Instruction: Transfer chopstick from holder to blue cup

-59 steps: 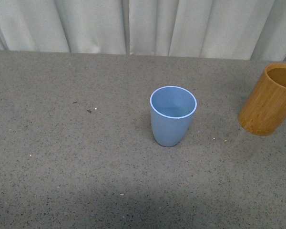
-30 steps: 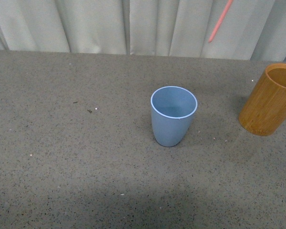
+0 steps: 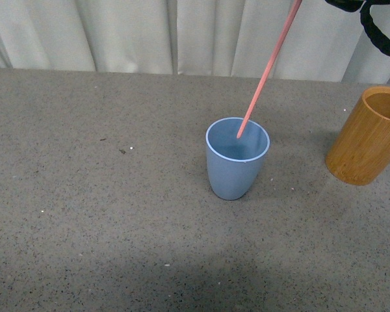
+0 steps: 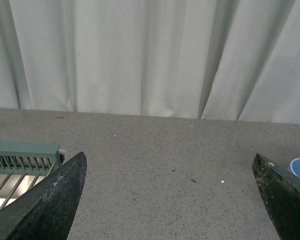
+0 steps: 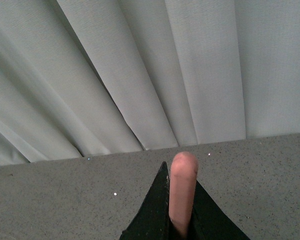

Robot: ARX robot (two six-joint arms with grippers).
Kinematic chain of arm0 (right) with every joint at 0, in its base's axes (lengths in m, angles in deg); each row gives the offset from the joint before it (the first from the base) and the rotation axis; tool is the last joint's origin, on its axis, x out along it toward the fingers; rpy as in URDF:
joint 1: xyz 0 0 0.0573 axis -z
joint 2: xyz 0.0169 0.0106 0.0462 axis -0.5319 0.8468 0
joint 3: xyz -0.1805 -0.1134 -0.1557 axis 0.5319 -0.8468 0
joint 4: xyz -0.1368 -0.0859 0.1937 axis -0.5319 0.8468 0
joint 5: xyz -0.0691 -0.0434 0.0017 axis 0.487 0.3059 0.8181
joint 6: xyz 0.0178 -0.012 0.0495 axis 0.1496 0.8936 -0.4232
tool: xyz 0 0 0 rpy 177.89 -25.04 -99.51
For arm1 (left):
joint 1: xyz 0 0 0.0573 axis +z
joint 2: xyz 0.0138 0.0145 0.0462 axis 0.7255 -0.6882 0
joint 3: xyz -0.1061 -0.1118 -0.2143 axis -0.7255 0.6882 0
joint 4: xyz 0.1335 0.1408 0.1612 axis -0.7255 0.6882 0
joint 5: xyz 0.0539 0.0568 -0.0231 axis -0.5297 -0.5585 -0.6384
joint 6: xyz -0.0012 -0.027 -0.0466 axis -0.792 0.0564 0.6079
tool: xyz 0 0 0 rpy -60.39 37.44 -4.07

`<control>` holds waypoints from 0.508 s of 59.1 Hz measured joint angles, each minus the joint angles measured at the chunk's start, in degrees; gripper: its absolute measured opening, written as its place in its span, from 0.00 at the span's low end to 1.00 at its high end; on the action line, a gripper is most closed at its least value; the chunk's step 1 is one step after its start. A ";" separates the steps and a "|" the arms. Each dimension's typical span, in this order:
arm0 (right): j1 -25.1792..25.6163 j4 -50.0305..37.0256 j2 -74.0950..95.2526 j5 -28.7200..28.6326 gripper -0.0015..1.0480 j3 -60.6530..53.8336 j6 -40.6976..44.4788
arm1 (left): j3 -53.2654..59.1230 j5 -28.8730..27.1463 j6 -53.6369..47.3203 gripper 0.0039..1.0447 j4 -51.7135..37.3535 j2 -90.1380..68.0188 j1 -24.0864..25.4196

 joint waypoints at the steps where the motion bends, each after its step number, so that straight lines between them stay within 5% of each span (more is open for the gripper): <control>1: 0.00 -0.09 0.15 0.04 0.02 0.00 -0.07 | 0.00 0.00 0.00 0.94 0.00 0.00 0.00; 10: -0.02 -0.26 0.68 0.35 0.02 0.00 -0.28 | 0.00 0.00 0.00 0.94 0.00 0.00 0.00; 11: -0.96 -0.42 1.88 0.55 0.21 0.00 -0.20 | 0.00 0.00 0.00 0.94 0.00 0.00 0.00; 30: 1.27 -0.59 -6.43 4.96 0.82 -6.54 -0.15 | 0.00 0.00 0.00 0.94 0.00 0.00 0.00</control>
